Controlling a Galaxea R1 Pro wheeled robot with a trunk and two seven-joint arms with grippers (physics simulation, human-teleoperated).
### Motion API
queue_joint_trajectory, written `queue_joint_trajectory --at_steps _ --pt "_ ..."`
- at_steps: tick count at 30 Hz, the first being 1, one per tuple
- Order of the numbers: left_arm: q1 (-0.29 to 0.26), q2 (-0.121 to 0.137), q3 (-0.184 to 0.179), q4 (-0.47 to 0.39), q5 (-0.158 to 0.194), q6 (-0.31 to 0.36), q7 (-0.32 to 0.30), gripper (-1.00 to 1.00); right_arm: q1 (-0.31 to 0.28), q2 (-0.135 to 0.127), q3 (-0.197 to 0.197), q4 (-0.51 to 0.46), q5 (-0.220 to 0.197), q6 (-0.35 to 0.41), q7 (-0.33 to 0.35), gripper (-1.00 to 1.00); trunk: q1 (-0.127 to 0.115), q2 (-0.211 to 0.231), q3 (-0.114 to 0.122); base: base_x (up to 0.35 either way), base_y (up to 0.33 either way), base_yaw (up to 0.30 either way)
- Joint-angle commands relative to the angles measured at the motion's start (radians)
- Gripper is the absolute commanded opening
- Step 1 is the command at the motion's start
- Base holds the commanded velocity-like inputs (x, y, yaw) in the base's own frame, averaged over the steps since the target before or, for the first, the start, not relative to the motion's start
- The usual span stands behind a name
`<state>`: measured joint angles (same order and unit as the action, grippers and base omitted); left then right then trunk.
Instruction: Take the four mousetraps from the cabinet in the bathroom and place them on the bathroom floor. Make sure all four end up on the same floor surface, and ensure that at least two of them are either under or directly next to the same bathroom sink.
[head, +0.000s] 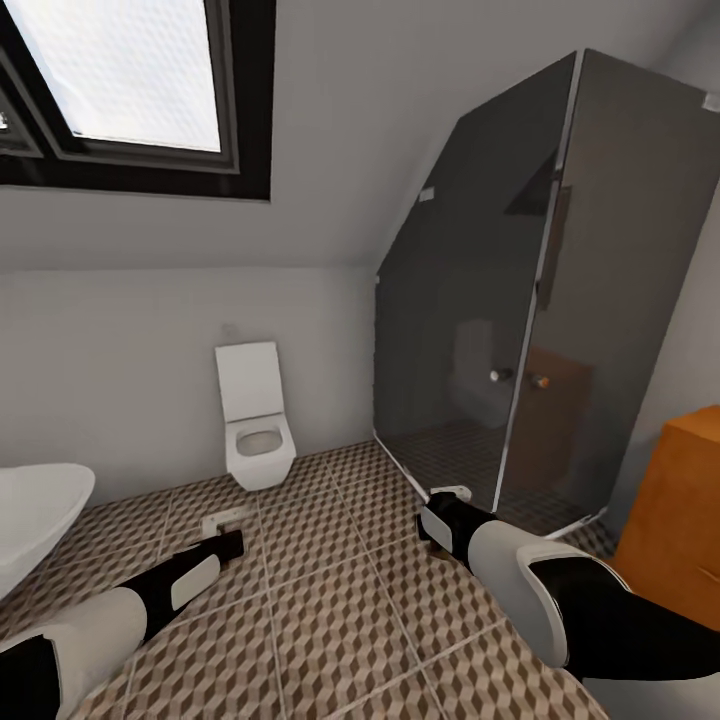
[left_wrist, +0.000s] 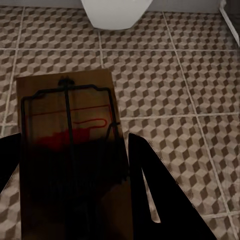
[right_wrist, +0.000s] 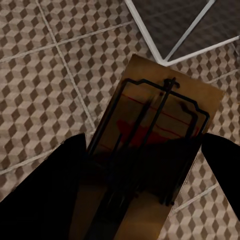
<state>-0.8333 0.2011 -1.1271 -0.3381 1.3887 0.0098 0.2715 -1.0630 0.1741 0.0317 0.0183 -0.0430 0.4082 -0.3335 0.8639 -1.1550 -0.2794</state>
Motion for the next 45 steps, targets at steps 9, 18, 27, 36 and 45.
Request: queue_joint_trajectory --at_steps 9,18,27,36,45 --pt "-0.001 0.002 -0.006 -0.004 0.0 0.0 0.008 -1.0 -0.002 0.0 0.004 0.002 -0.005 0.001 -0.004 -1.0 0.0 -0.001 -0.001 0.0 0.0 0.292" --pt "-0.001 0.003 -0.008 -0.005 0.0 -0.007 0.008 -1.0 -0.002 0.0 0.004 0.002 -0.005 0.001 -0.004 -1.0 0.0 -0.001 -0.001 0.0 0.0 0.292" --pt "-0.001 0.003 -0.009 -0.005 0.0 -0.009 0.009 -1.0 -0.002 0.0 0.004 0.002 -0.005 0.001 -0.004 -1.0 0.0 -0.001 -0.001 0.0 0.0 0.292" --pt "-0.001 0.001 -0.007 -0.005 0.002 0.003 0.007 -1.0 -0.002 0.0 0.004 0.002 -0.003 0.002 -0.004 -1.0 0.0 -0.001 -0.001 0.086 0.0 0.166" --pt "-0.001 0.0 -0.008 -0.005 0.001 0.025 0.004 -1.0 -0.002 0.0 0.003 0.002 -0.004 0.003 -0.008 -1.0 0.0 -0.001 -0.001 0.312 0.0 0.005"
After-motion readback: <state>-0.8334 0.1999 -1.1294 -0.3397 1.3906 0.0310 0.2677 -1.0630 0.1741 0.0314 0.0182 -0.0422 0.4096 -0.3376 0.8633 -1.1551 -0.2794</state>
